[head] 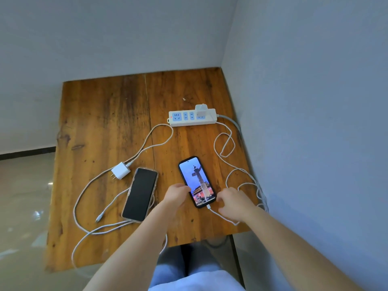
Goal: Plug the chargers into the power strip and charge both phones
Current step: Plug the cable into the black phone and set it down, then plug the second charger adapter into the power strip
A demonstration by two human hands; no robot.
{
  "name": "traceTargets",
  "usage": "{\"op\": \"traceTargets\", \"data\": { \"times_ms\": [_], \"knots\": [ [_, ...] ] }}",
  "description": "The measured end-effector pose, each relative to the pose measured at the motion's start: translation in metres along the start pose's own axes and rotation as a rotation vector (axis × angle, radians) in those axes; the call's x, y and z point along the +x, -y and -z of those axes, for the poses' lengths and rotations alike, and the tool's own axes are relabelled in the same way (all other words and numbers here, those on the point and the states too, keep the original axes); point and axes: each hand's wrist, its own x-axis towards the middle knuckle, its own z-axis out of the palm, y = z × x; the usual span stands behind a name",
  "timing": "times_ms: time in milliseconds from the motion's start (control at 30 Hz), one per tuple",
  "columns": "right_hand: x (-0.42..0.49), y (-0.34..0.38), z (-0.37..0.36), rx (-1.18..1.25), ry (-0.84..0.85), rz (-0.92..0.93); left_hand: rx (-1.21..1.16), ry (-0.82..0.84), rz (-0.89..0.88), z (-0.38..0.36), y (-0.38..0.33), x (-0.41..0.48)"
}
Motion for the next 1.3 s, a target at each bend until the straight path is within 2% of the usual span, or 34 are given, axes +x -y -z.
{"op": "traceTargets", "data": {
  "times_ms": [200,267,367,500,600,733,833,933,1067,1133,1233,1300],
  "knots": [
    [0.033,0.055,0.019,-0.031,-0.062,0.088,0.163,-0.342,-0.246,0.043,0.009,-0.006],
    [0.049,0.083,0.023,-0.036,-0.093,0.152,0.164,-0.444,-0.247,0.064,0.012,-0.004],
    [0.079,0.134,0.025,-0.022,-0.164,0.253,0.149,-0.576,-0.156,0.093,0.019,0.004],
    [0.121,0.208,0.018,-0.064,-0.229,0.420,0.217,-0.575,-0.112,0.118,0.040,0.025],
    [0.152,0.247,0.002,-0.193,-0.200,0.490,0.249,-0.538,-0.116,0.122,0.049,0.039],
    [0.173,0.269,-0.009,-0.434,-0.158,0.502,0.323,-0.549,-0.076,0.121,0.051,0.050],
    [0.178,0.269,-0.014,-0.455,-0.165,0.518,0.388,-0.536,-0.048,0.122,0.052,0.054],
    [0.176,0.257,0.001,-0.186,-0.142,0.476,0.419,-0.515,-0.060,0.117,0.043,0.056],
    [0.171,0.227,0.052,0.433,-0.039,0.314,0.503,-0.446,-0.129,0.104,0.011,0.057],
    [0.172,0.207,0.083,0.683,-0.107,0.205,0.522,-0.434,-0.211,0.093,-0.011,0.057],
    [0.180,0.170,0.130,0.844,-0.193,0.032,0.533,-0.449,-0.370,0.077,-0.046,0.059],
    [0.187,0.144,0.157,0.844,-0.229,-0.061,0.585,-0.443,-0.480,0.069,-0.068,0.066]
  ]
}}
